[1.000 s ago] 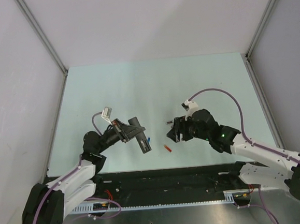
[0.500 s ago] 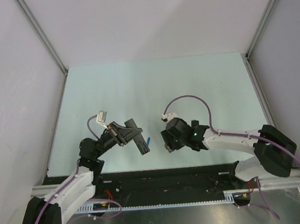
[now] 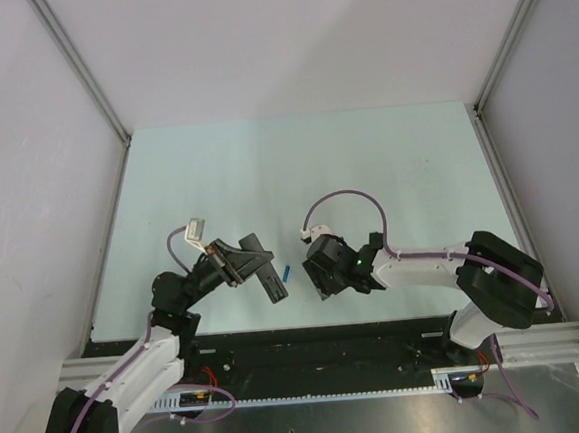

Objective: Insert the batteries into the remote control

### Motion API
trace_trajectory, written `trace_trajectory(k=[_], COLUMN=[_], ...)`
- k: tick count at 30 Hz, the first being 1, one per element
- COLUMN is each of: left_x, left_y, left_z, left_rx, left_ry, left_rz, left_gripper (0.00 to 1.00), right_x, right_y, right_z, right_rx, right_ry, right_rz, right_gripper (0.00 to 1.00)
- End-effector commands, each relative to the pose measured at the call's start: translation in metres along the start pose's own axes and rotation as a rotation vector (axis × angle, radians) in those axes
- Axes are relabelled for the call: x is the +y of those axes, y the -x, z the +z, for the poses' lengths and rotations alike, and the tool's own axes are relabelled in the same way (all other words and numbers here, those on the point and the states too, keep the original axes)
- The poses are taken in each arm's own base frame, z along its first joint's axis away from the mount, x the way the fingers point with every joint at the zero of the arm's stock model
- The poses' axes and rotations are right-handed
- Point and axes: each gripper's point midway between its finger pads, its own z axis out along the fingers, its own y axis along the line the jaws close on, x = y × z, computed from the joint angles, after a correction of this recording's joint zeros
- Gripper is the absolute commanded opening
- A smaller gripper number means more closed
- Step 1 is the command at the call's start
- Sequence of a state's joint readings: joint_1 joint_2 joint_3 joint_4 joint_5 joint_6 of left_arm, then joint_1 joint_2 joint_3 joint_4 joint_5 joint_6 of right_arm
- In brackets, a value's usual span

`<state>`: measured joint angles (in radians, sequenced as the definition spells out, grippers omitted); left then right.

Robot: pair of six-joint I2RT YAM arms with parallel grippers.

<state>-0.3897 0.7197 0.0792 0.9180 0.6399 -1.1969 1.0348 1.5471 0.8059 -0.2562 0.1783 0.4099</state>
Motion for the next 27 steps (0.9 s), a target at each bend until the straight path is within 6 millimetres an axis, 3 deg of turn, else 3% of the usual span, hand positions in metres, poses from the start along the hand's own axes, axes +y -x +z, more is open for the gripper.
trace_trajectory(k=[1, 5, 11, 13, 15, 16, 18, 22, 27], left_x=[-0.011, -0.012, -0.016, -0.017, -0.019, -0.019, -0.020, -0.030, -0.033], left_y=[0.002, 0.002, 0.008, 0.009, 0.011, 0.012, 0.013, 0.016, 0.013], left_z=[-0.002, -0.003, -0.006, -0.006, -0.007, -0.007, -0.006, -0.004, -0.004], left_rx=[-0.004, -0.007, -0.047, -0.056, -0.068, -0.073, -0.076, -0.069, -0.062], left_ry=[-0.045, -0.049, -0.058, -0.059, -0.063, -0.062, -0.065, -0.090, -0.099], left_rz=[0.026, 0.021, 0.032, 0.029, 0.026, 0.022, 0.018, 0.031, 0.029], left_gripper=[0.00, 0.00, 0.00, 0.00, 0.00, 0.00, 0.00, 0.00, 0.00], right_x=[0.004, 0.004, 0.031, 0.037, 0.047, 0.046, 0.053, 0.052, 0.047], right_y=[0.023, 0.032, 0.098, 0.105, 0.126, 0.117, 0.126, 0.109, 0.093], right_z=[0.002, -0.004, -0.031, -0.025, -0.023, -0.009, -0.004, 0.029, 0.041], right_rx=[-0.061, -0.090, -0.251, -0.236, -0.248, -0.203, -0.192, -0.087, -0.041], right_ry=[-0.017, -0.024, 0.058, 0.046, 0.049, 0.016, 0.036, 0.015, -0.031], right_rz=[-0.026, 0.005, 0.258, 0.347, 0.393, 0.390, 0.430, 0.512, 0.530], right_gripper=[0.58, 0.60, 0.65, 0.65, 0.64, 0.64, 0.62, 0.59, 0.57])
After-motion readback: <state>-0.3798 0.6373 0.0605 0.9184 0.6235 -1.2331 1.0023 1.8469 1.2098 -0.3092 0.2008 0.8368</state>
